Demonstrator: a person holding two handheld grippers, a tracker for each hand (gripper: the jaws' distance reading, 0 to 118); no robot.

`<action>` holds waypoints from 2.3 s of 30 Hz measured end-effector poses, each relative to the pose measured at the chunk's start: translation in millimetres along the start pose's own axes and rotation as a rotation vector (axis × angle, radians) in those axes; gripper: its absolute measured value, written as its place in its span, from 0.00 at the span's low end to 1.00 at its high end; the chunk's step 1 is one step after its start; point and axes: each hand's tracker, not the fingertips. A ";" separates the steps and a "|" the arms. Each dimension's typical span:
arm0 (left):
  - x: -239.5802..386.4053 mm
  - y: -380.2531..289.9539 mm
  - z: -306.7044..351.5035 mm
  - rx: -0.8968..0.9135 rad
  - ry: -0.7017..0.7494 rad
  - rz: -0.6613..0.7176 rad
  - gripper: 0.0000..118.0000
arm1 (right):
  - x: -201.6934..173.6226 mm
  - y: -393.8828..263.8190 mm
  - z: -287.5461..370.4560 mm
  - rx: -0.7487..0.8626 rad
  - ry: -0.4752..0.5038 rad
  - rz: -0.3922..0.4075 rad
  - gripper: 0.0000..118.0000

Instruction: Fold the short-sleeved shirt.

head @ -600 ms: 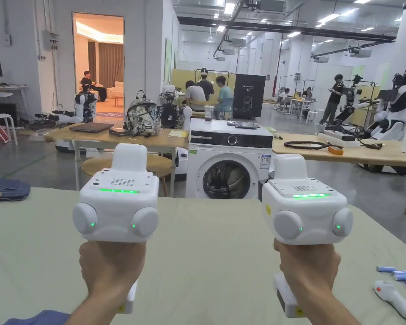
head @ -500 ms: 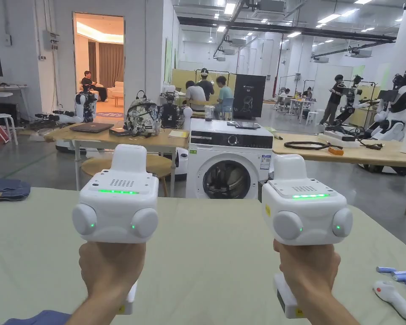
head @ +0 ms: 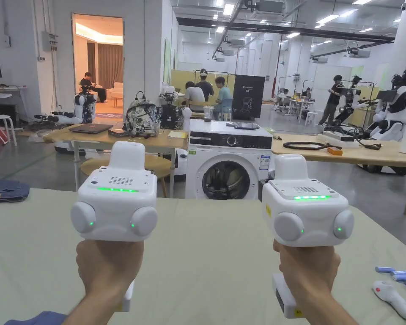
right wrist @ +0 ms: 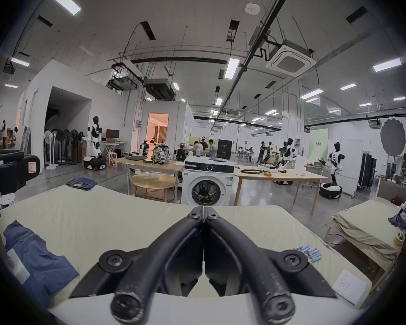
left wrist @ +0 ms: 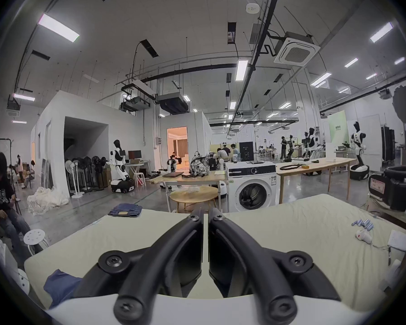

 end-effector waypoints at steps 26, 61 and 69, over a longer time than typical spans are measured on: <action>-8.5 -0.6 11.7 0.024 0.017 -0.005 0.00 | 12.1 -5.5 -1.2 0.007 -0.018 0.013 0.00; -310.7 -259.6 73.3 -0.729 0.326 0.032 0.99 | -71.2 -81.1 -22.1 -0.059 0.148 0.077 0.00; -324.8 -329.0 57.0 -0.974 0.315 0.092 0.60 | -123.0 -108.3 6.3 -0.110 0.230 0.121 0.00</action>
